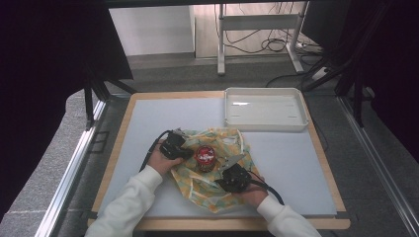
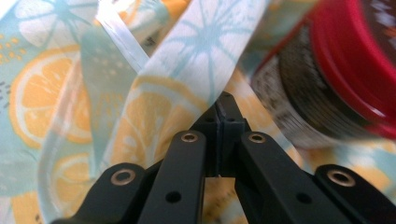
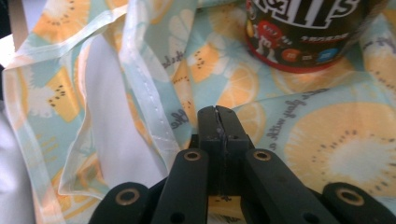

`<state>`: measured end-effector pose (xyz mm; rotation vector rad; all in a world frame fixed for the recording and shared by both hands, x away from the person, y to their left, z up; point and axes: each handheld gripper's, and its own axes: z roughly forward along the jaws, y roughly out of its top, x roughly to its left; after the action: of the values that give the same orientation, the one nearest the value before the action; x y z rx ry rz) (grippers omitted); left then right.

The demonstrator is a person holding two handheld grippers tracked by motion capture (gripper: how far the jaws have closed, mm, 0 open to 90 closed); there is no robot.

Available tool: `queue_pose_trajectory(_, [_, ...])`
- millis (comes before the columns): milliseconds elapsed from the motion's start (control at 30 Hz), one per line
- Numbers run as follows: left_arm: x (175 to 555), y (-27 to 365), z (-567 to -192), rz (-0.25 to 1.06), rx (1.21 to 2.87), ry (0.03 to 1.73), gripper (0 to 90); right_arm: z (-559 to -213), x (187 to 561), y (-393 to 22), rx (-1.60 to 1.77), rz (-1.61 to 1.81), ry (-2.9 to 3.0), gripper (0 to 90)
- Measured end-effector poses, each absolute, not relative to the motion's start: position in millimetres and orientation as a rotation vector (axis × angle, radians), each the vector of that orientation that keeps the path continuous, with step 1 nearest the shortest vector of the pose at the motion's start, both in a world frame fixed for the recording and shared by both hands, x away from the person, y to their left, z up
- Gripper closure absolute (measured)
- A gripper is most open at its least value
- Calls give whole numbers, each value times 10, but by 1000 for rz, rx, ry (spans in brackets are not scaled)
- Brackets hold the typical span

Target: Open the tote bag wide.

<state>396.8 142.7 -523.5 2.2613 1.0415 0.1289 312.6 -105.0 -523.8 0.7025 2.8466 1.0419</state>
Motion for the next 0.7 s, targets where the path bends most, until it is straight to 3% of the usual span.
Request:
queue_pose_trajectory(400, [4089,1424,-5272,156,2208,1109,900,-5248,3005,-1024,589,1051,2909,890])
queue_pose_trajectory(700, [3754,1538,-4897,151,2162,991,900,-5073,3116,-1175,686,1115,2758,889])
